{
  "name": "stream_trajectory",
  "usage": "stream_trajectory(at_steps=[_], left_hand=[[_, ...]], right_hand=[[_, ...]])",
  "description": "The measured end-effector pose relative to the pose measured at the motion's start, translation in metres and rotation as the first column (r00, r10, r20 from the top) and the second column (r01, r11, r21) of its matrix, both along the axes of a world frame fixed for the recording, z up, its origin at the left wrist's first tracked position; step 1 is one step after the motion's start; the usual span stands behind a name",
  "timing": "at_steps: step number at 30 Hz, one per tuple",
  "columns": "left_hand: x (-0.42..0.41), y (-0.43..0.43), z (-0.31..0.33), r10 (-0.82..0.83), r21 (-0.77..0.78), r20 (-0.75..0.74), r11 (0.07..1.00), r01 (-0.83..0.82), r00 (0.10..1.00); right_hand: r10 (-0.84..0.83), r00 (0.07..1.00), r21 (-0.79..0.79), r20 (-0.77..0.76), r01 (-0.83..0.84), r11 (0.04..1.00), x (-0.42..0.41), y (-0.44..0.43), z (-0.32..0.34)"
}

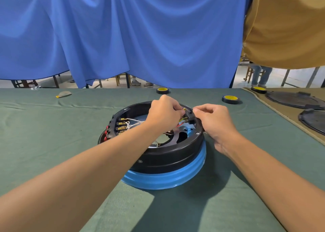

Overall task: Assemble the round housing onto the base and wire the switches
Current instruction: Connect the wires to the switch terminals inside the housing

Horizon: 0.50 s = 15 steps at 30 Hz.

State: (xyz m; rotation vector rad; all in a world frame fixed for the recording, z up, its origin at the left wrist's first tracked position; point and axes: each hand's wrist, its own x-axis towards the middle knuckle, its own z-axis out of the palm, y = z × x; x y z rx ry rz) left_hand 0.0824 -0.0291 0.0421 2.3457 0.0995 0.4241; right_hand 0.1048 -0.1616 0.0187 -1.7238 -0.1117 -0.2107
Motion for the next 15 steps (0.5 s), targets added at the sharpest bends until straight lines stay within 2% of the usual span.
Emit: stream_trajectory(at_steps=[3,9,15], left_hand=[[-0.006,0.0,0.0,0.083,-0.025,0.021,0.996,-0.083,0.996],[-0.019,0.005,0.012,0.126,0.031,0.095,0.991,-0.129,0.988],[-0.028,0.017,0.049,0.111,-0.003,0.0,0.994,-0.111,0.994]], right_hand=[[0.063,0.994,0.074,-0.084,-0.057,0.996,-0.008,0.003,0.0],[0.128,0.987,0.053,-0.099,-0.124,0.991,-0.015,0.004,-0.001],[0.209,0.967,0.006,-0.143,-0.21,0.978,-0.009,0.002,0.006]])
